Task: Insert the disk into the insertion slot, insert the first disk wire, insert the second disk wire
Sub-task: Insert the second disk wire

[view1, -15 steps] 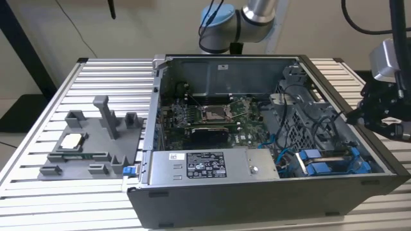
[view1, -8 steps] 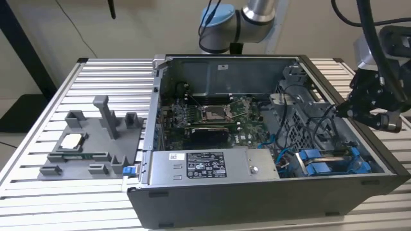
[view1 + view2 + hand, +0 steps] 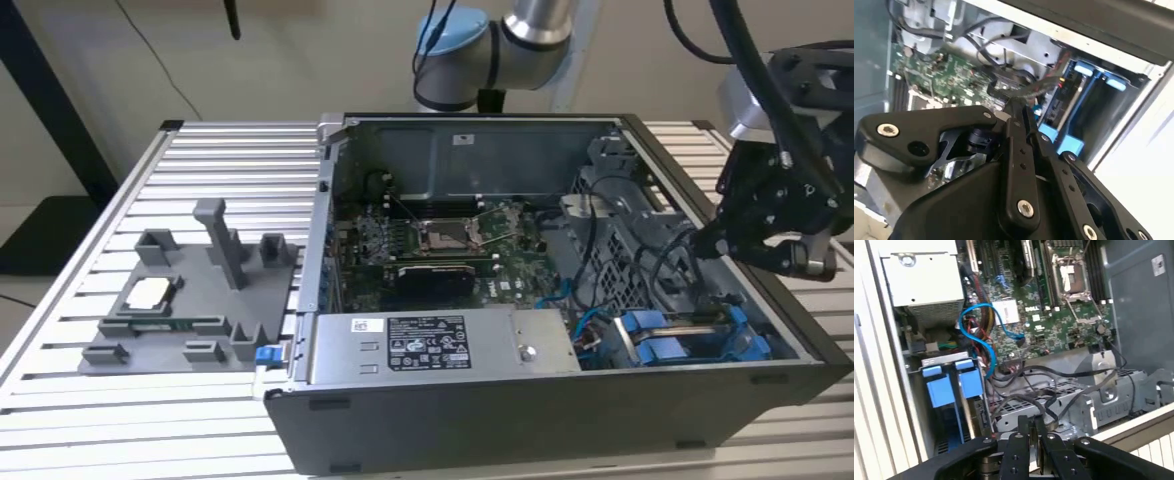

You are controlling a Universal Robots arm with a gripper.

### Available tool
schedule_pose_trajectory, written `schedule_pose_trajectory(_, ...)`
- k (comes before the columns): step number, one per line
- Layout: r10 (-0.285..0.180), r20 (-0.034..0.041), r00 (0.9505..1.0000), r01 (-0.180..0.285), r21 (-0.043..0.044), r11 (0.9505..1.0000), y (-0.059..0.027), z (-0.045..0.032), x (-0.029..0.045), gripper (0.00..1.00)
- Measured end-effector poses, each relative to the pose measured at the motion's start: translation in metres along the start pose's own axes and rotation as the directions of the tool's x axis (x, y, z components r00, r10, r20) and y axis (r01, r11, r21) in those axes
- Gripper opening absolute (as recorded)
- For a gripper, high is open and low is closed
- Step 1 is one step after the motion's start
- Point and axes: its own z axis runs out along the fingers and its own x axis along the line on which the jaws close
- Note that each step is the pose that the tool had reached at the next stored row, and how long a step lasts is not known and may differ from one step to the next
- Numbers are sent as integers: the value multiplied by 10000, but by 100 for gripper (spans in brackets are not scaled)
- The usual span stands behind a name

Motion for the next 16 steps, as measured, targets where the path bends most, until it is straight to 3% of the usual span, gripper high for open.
schedule_pose_trajectory(1,-61,-169,9998,61,0,10000,2,0,0,16)
schedule_pose_trajectory(3,-217,-430,9988,216,-16,9998,9,1,2,16)
schedule_pose_trajectory(4,-292,-500,9983,291,-29,9996,18,4,-5,16)
schedule_pose_trajectory(7,-435,-584,9973,432,-61,9990,50,21,-54,16)
schedule_pose_trajectory(9,-466,-596,9971,463,-69,9989,82,34,-87,16)
schedule_pose_trajectory(13,-590,-756,9954,585,-89,9982,141,40,-79,16)
schedule_pose_trajectory(16,-784,-802,9937,773,-168,9969,146,50,-74,16)
